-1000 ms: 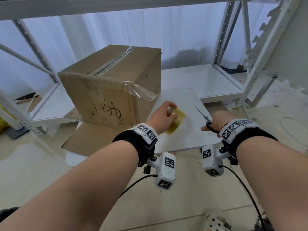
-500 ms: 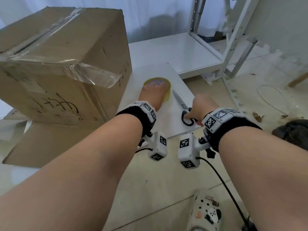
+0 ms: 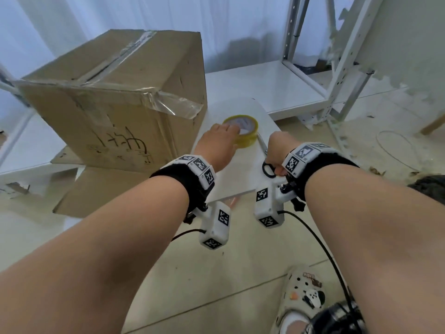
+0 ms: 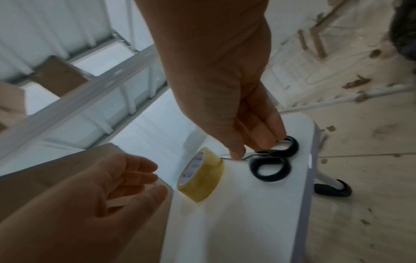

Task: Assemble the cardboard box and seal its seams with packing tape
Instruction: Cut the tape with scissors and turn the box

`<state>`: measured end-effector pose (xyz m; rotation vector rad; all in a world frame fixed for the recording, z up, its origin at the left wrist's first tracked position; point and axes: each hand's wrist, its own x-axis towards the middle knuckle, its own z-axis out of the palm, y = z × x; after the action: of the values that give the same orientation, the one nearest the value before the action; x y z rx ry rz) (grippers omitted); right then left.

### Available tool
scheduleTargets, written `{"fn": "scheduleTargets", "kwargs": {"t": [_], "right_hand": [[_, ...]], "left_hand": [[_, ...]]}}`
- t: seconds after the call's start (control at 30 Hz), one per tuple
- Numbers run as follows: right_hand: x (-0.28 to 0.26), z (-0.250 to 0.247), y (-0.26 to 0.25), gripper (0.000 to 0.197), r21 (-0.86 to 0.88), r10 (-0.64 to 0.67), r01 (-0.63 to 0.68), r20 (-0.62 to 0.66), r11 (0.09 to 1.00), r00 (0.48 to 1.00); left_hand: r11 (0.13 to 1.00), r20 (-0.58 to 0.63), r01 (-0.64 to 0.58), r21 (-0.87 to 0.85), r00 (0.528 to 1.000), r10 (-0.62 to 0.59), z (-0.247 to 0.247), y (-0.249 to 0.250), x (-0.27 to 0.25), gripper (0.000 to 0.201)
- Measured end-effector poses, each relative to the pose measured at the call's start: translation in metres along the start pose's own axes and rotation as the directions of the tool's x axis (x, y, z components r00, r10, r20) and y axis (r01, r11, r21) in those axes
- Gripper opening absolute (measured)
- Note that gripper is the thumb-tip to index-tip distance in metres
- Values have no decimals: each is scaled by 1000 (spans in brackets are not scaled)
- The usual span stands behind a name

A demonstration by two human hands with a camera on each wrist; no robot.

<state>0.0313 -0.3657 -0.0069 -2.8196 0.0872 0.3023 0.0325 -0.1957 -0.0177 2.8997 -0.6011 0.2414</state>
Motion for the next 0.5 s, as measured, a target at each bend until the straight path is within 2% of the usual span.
{"fn": "scheduleTargets", "kwargs": {"t": [0.07, 0.17, 0.27, 0.33, 0.43, 0.5], "right_hand": [[-9, -11, -15, 30, 28, -10, 10, 21, 1000, 1000], [-20, -24, -40, 9, 193, -82, 75, 26, 978, 996], [-33, -30, -66, 24, 352, -146, 153, -46, 924, 988], [-44, -37, -87, 28, 431, -179, 213, -119, 877, 977], [-59, -48, -112, 16, 530, -177, 216, -123, 820, 976], [-64, -57, -123, 17, 637, -143, 171, -97, 752, 985]], "left_hand": [[999, 5, -3, -44, 1000, 3, -15, -2, -15, 34], [999, 13, 2, -38, 1000, -1, -40, -8, -38, 33], [1000, 16, 23, -9, 1000, -23, -69, -19, -60, 28], [1000, 11, 23, 19, 1000, -23, -91, -28, -73, 22], [998, -75, 23, 58, 997, -19, -122, -43, -90, 18], [994, -165, 47, 97, 986, -30, -135, -57, -96, 21]]}}
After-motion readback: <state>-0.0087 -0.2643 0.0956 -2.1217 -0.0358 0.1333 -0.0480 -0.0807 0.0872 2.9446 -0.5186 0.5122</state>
